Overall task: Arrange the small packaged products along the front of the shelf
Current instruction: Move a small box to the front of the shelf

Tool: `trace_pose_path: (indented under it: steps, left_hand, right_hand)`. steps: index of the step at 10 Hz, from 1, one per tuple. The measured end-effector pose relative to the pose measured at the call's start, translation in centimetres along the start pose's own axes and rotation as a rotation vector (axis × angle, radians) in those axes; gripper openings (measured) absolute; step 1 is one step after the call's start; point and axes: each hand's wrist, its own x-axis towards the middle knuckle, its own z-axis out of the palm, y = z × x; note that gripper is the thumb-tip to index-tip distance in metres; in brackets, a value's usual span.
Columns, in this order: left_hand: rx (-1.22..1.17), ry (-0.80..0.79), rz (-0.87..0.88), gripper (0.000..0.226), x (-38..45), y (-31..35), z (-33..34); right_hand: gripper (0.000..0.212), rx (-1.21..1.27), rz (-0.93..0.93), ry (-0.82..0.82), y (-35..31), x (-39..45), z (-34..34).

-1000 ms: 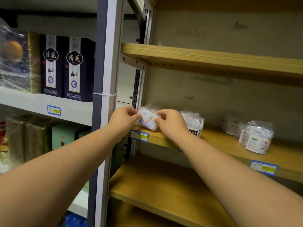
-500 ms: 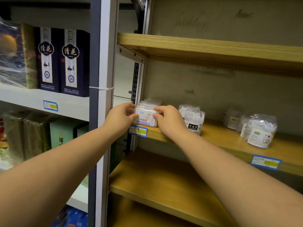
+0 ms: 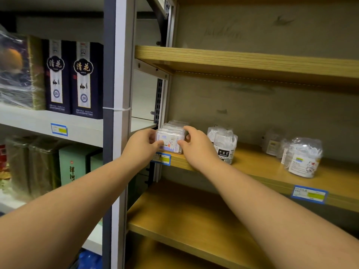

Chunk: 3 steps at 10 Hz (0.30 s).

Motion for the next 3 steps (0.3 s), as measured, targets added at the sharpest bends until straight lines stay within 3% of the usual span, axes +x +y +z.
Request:
trace_pose_path:
  steps: [2,3]
  left_hand:
    - [0.068,0.046,0.004,0.033,-0.2,0.9,0.7]
    - [0.132,0.144,0.024,0.046,-0.1,1.8,1.1]
  right_hand:
    - [0.050,0.020,-0.007,-0.018,0.2,-0.3,-0.3]
    - [0.048,0.046,-0.035,0.024,-0.1,-0.3,-0.6]
